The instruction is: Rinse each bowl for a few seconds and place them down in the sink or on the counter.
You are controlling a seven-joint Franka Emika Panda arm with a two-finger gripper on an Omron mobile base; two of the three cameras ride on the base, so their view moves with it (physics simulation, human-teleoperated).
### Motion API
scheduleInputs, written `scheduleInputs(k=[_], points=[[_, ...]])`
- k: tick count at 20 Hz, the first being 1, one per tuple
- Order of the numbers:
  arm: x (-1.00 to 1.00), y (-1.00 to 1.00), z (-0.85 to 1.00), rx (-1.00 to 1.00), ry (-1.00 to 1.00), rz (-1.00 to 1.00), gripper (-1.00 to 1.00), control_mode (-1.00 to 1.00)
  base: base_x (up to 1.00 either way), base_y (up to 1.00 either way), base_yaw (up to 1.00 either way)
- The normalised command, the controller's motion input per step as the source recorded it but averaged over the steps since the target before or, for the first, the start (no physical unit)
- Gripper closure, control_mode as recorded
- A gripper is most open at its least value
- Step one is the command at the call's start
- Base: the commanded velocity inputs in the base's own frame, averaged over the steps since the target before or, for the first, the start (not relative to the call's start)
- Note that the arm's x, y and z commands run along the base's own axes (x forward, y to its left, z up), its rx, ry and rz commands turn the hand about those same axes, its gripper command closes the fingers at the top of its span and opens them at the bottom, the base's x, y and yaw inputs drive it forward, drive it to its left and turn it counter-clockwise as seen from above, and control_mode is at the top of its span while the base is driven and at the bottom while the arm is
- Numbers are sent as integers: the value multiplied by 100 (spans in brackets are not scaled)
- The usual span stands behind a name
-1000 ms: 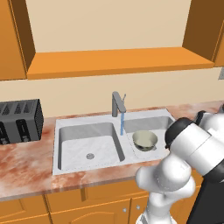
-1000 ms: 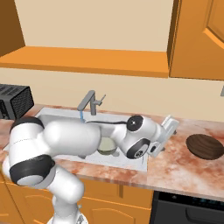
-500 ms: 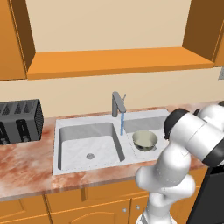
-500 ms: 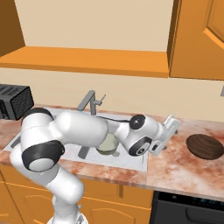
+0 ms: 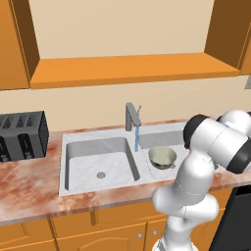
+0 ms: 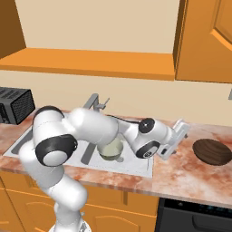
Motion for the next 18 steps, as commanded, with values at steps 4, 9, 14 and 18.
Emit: scheduleInputs(k=[4, 9, 14, 18], points=[[8, -18, -7, 0, 0, 0, -100, -100, 0, 0, 0], [11, -19, -11, 0, 0, 0, -100, -100, 0, 0, 0], [10, -6, -20, 0, 1, 0, -100, -100, 0, 0, 0], [7, -3, -31, 0, 3, 0, -100, -100, 0, 0, 0]])
